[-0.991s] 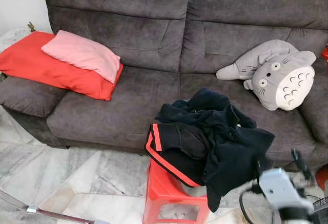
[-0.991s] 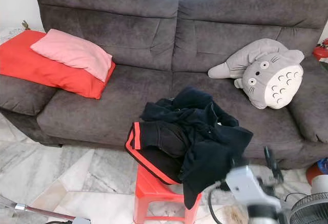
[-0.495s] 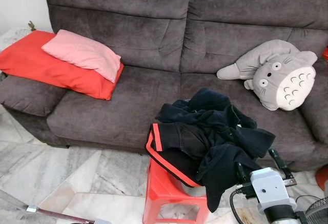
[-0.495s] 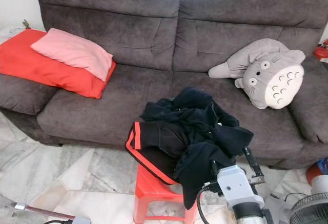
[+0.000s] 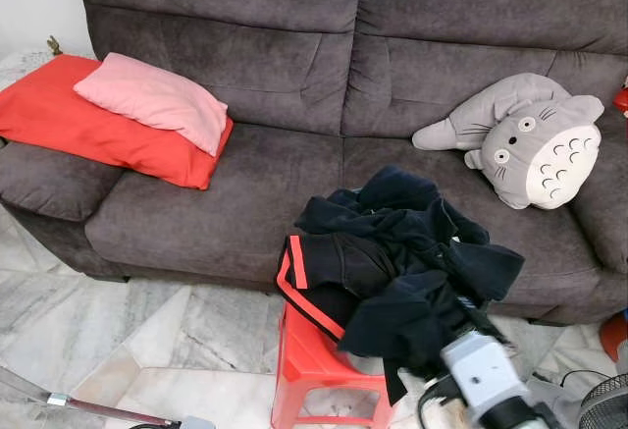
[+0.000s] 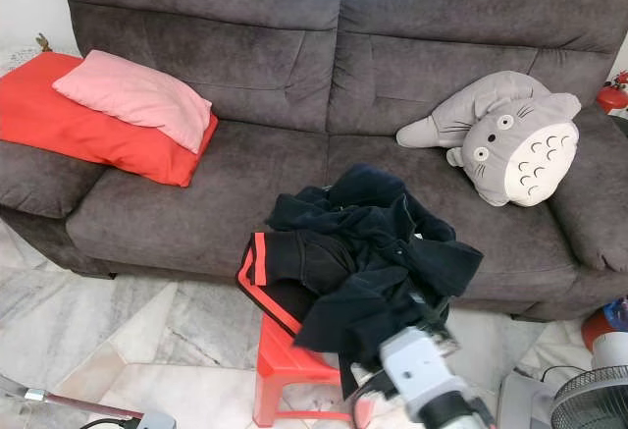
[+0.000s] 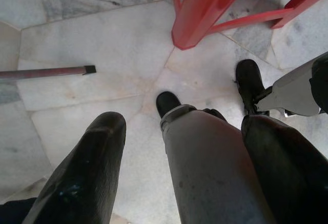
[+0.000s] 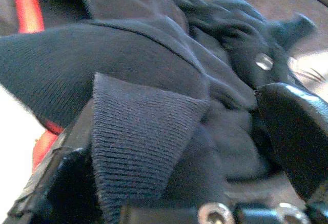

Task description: Hang hanger

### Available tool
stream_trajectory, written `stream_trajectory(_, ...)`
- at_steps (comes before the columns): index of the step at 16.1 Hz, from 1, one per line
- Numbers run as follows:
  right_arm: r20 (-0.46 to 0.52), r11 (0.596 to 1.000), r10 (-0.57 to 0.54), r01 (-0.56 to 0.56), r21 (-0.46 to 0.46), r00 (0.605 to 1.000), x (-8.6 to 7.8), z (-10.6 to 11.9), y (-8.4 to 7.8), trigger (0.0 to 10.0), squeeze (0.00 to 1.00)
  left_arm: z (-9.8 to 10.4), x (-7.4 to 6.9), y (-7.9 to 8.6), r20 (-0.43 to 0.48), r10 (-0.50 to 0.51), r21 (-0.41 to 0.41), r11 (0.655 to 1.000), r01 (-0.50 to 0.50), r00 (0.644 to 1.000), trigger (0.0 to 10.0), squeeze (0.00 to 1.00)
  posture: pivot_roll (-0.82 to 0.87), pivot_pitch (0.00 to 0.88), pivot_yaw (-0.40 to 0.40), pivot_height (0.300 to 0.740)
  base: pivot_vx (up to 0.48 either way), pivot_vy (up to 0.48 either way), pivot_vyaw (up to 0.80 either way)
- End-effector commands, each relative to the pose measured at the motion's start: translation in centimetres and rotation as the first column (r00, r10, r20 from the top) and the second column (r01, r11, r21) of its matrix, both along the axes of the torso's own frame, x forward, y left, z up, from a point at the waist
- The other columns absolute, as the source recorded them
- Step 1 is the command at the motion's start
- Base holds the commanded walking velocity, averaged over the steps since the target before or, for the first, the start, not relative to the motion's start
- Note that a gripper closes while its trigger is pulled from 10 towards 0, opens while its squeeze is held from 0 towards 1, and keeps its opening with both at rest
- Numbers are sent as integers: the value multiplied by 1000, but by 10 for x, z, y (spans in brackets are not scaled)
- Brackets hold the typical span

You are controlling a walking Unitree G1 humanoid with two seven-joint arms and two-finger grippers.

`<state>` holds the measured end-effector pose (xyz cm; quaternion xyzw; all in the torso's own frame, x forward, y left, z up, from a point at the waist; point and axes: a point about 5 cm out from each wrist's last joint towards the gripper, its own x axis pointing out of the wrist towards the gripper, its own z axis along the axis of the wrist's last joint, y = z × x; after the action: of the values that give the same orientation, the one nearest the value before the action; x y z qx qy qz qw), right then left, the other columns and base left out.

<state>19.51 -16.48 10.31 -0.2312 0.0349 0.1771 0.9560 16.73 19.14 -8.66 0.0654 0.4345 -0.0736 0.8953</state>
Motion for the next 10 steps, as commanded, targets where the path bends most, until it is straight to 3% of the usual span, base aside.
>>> stream_trajectory(1,11,997,76,-76,-1,997,-2,7,6,10000,0,-4,-9,0,-41,9,-1,1000,-9,999,10000,0,-170,161,-46,740,0,0,0)
stream_trajectory(4,56,992,123,-123,4,991,7,22,12,10000,0,-4,-9,1,-41,8,3,1000,-8,999,10000,0,-167,160,-45,740,0,0,0)
stream_trajectory(7,107,1000,-10,8,21,994,19,29,0,10000,0,-4,-9,1,-40,9,5,1000,-8,999,10000,0,-163,158,-46,740,0,0,0)
stream_trajectory(8,113,999,-42,38,29,993,21,30,-2,0,0,-4,-9,1,-41,8,6,1000,-8,999,10000,0,-164,159,-45,740,0,0,0)
stream_trajectory(10,107,996,-72,67,51,992,23,29,-3,0,0,-5,-9,1,-43,6,7,1000,-6,999,10000,0,-161,159,-44,740,0,0,0)
